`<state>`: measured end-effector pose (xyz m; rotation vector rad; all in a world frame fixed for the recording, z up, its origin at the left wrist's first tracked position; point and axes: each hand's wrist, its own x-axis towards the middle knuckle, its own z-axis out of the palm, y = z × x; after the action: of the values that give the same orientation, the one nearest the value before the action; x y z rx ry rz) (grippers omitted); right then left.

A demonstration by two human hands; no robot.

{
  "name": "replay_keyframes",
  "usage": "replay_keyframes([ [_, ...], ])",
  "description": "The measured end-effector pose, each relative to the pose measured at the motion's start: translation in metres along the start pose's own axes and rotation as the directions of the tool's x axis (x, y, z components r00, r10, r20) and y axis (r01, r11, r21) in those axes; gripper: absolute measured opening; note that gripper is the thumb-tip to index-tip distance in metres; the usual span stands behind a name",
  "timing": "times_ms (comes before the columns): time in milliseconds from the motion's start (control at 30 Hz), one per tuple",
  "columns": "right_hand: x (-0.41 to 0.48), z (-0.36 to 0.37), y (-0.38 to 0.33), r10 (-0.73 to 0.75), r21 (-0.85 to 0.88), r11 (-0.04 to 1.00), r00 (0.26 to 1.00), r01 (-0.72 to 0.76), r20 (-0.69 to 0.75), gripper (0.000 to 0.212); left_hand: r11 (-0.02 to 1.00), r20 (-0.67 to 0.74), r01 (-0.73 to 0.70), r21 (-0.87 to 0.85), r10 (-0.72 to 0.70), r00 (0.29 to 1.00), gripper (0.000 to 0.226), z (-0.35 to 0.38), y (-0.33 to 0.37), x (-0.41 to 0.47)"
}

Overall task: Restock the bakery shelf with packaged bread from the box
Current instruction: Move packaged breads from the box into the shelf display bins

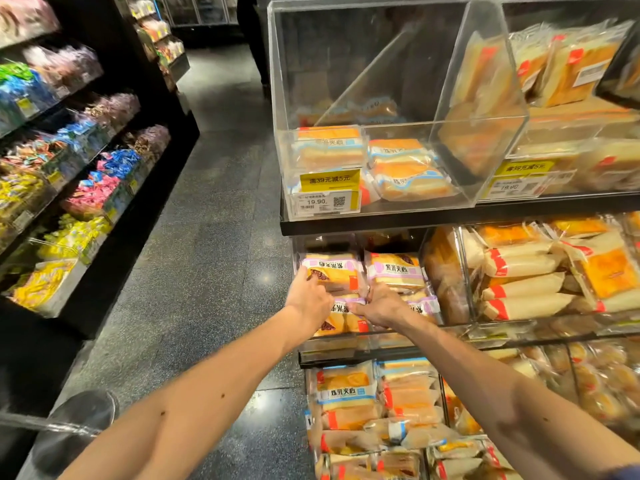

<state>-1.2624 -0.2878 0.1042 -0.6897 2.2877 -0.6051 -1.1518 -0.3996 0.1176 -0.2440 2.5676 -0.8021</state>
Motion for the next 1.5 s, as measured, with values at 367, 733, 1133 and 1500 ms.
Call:
replay_keyframes([
  [367,-0.096,-0.020,-0.026,-0.271,-0.293,0.937,0.926,0.191,-0.263,0.037,0.525,-0.279,-0.068,-0.849,-0.335,0.900,0.020,-0.024,-0.044,-0.095],
  [733,-0.240,0.181,-0.069,-0.804,-0.295,0.321,0.424,0.900,0.417,0.041,0.073,0.236,0.517,-0.853,-0.829,0.506,0.017,0.091,0.079,-0.408],
  [1133,-0.411,0.441,-0.097,-0.521,0.002,-0.108,-0.058,0.994,0.852,0.048,-0.405,0.876,0.888,-0.218,-0.481,-0.005,0.038,0.226,0.272,-0.655],
  [1500,-0.432,0.664,-0.104,-0.183,-0.185,-0.165,0.154,0.969,0.971,0.052,-0.680,0.995,0.729,-0.085,-0.096,0.027,0.050,0.398,0.341,-0.733],
])
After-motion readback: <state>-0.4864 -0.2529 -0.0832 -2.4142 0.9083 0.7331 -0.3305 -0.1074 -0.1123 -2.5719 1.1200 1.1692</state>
